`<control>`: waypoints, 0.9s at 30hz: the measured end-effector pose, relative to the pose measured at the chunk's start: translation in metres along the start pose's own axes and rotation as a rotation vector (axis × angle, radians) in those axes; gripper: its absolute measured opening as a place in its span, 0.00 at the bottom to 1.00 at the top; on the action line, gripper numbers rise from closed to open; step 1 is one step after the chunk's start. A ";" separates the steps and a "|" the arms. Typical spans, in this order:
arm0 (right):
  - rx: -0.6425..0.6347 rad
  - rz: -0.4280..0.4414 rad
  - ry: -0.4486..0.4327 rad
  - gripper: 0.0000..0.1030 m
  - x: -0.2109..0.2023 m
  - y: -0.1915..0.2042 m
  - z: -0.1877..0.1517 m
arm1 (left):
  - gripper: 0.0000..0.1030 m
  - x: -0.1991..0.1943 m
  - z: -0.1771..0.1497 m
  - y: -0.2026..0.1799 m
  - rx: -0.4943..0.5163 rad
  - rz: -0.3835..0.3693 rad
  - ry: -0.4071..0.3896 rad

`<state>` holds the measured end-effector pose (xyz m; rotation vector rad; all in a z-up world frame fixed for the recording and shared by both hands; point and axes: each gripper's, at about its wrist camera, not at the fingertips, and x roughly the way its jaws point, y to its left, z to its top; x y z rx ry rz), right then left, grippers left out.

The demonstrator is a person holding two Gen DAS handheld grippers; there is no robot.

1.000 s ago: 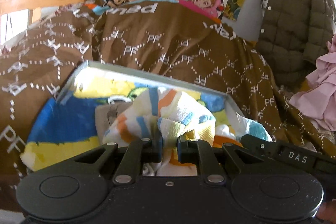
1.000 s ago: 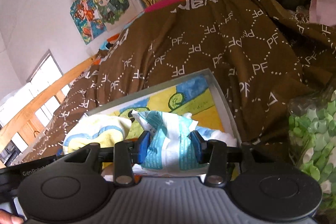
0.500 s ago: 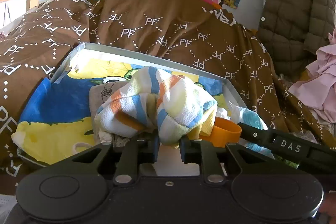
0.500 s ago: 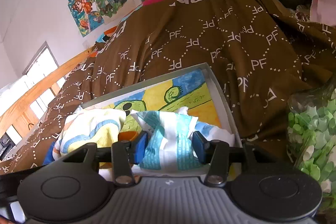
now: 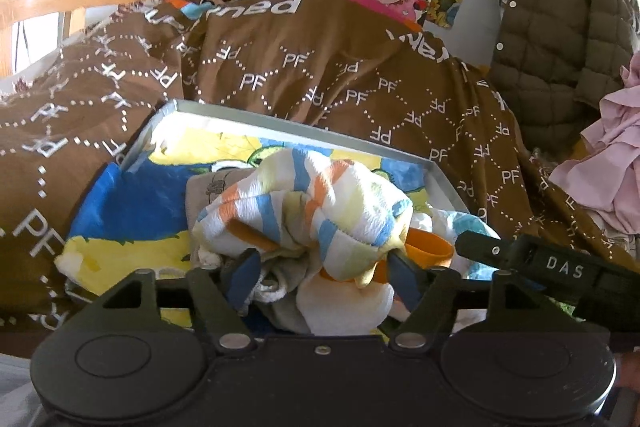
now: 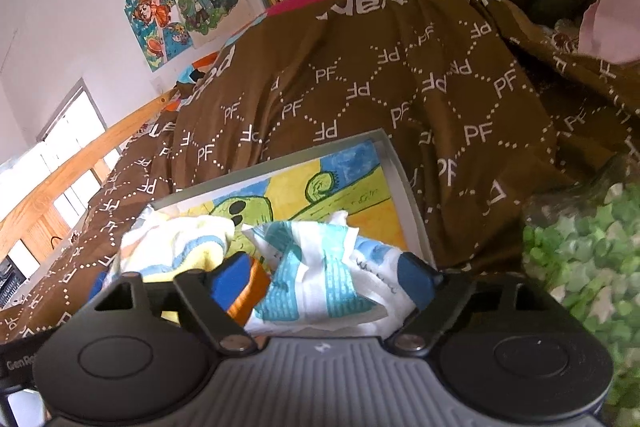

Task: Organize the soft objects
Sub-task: 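Open both grippers and lift them away from the tray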

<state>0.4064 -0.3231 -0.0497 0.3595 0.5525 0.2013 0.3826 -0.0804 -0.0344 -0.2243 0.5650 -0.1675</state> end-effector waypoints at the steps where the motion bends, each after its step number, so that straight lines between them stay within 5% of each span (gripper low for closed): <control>1: -0.003 -0.003 -0.005 0.87 -0.004 0.001 0.001 | 0.76 -0.003 0.001 -0.001 0.003 0.003 -0.006; 8: -0.018 -0.005 -0.050 0.99 -0.041 0.004 0.007 | 0.90 -0.035 0.006 -0.002 -0.019 0.034 -0.072; 15: -0.074 -0.016 -0.130 1.00 -0.092 0.015 0.007 | 0.99 -0.080 0.007 -0.002 -0.036 0.065 -0.148; 27: -0.200 -0.005 -0.251 1.00 -0.177 0.056 -0.013 | 0.99 -0.171 -0.009 -0.009 0.004 0.074 -0.235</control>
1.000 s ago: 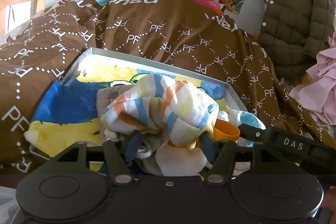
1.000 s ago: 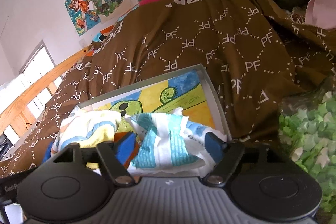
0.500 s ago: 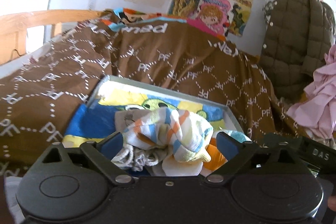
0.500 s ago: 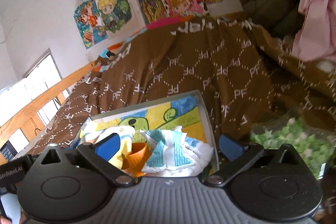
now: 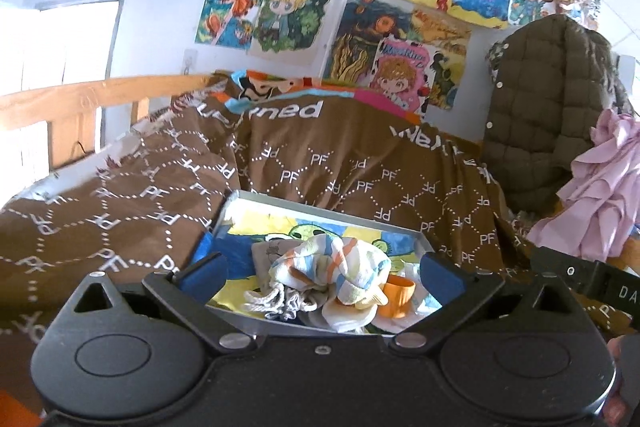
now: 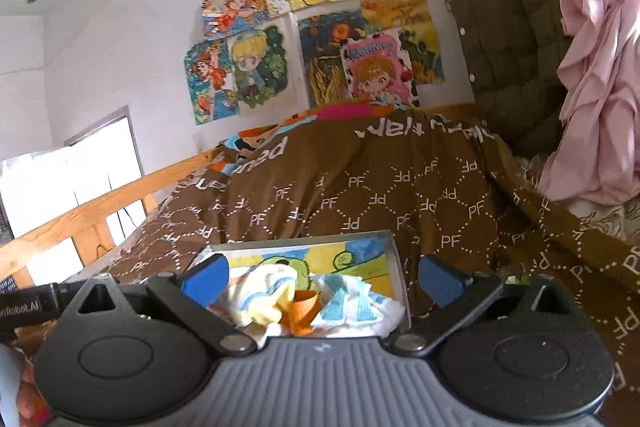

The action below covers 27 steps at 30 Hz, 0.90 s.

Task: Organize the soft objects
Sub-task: 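Move both open grippers back over the remaining soft items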

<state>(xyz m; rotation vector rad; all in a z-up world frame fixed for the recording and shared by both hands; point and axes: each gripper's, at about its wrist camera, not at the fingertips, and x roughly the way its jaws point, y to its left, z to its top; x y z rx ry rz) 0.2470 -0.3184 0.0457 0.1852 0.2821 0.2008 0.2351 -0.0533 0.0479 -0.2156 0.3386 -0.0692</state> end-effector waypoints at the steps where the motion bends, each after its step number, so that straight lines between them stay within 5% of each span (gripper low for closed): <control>1: -0.012 0.003 -0.001 1.00 -0.007 0.005 -0.002 | 0.99 -0.007 -0.001 0.000 -0.001 0.000 -0.004; 14: -0.147 -0.014 -0.002 1.00 -0.088 0.053 -0.042 | 0.99 -0.091 -0.032 0.005 0.044 0.015 -0.028; 27: -0.153 -0.059 0.191 1.00 -0.116 0.066 -0.085 | 0.99 -0.122 -0.075 0.011 0.148 -0.022 0.024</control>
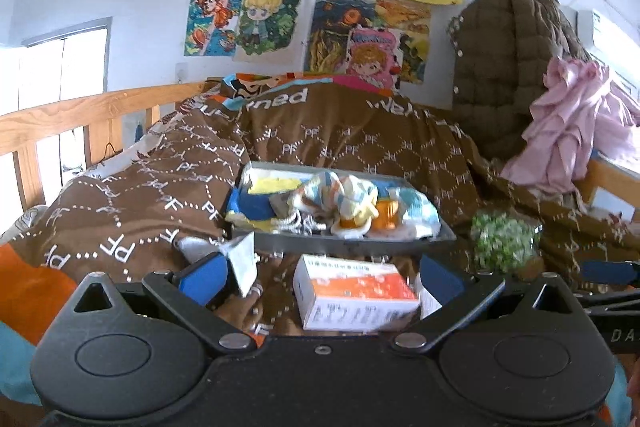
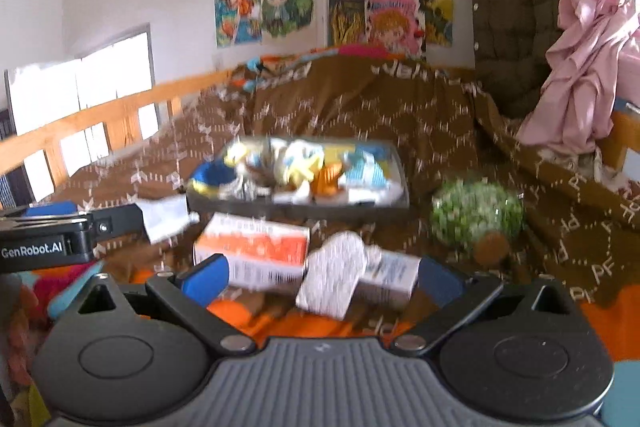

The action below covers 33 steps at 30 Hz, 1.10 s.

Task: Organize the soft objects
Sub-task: 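Move both open grippers back over the remaining soft items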

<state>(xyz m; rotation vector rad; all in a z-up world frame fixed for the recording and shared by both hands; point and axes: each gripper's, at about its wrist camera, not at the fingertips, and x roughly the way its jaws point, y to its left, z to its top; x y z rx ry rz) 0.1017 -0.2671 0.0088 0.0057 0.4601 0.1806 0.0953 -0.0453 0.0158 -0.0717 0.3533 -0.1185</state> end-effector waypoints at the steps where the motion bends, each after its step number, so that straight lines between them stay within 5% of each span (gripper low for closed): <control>1: -0.011 -0.001 0.009 1.00 0.001 0.003 -0.001 | 0.99 0.000 -0.003 0.001 0.004 -0.001 0.007; 19: -0.087 0.012 0.172 1.00 0.047 0.023 -0.012 | 0.99 0.025 -0.022 0.038 0.009 0.081 0.113; 33: -0.115 -0.050 0.150 1.00 0.079 0.038 -0.011 | 0.99 0.071 -0.008 0.059 0.010 0.086 0.113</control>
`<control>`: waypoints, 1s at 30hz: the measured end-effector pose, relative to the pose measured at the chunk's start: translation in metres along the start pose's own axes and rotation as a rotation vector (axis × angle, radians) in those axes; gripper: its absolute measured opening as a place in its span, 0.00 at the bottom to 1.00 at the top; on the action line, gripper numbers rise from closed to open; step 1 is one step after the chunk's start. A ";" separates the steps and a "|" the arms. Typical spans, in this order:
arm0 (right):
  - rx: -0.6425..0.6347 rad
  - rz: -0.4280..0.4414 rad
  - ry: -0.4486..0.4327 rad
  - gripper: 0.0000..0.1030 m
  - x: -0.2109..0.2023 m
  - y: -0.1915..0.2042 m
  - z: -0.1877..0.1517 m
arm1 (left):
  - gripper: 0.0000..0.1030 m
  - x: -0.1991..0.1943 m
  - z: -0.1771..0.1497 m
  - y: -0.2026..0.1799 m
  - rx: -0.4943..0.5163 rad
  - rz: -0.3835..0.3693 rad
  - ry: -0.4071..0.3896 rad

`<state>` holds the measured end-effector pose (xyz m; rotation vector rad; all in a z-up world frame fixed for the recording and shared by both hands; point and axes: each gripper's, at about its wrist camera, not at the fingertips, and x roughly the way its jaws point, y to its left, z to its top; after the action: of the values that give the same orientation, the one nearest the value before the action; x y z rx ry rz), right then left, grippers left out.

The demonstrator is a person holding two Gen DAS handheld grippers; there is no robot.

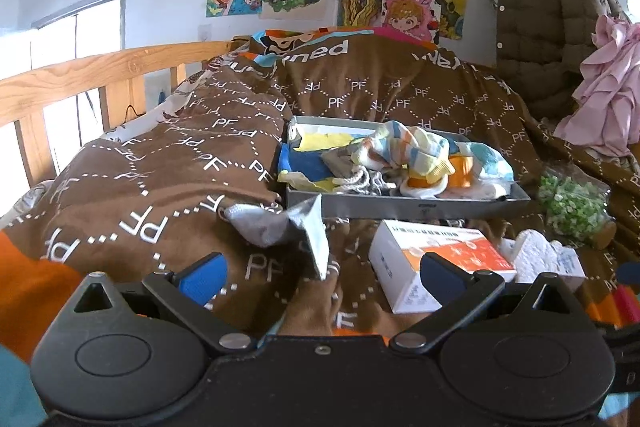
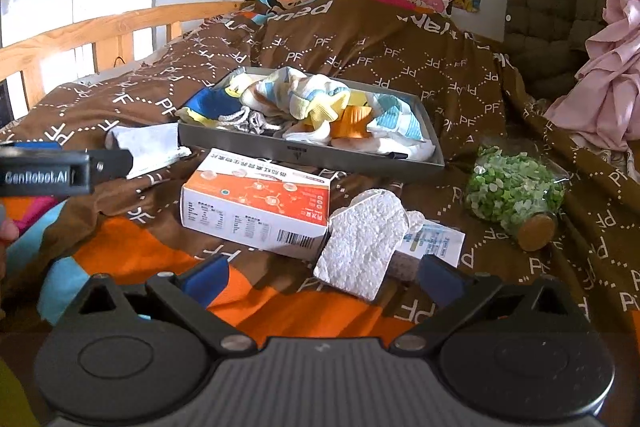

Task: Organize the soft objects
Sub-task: 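Move both open grippers back over the remaining soft items, then grasp the grey cloth with the left gripper while the right grasps the white sponge cloth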

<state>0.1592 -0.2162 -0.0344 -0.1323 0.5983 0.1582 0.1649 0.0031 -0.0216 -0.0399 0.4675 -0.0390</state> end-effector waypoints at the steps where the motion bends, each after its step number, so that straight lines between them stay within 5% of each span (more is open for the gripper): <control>1: 0.002 -0.003 0.003 1.00 0.003 0.000 0.000 | 0.99 0.004 0.001 0.001 -0.005 -0.001 -0.001; 23: 0.079 -0.044 0.058 1.00 0.056 -0.005 0.004 | 0.99 0.067 0.014 0.014 -0.029 -0.033 0.027; 30: 0.141 -0.043 0.112 0.93 0.078 -0.014 0.002 | 0.81 0.074 0.012 0.006 0.022 -0.073 0.005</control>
<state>0.2263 -0.2215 -0.0764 -0.0173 0.7154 0.0665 0.2369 0.0060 -0.0444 -0.0350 0.4708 -0.1158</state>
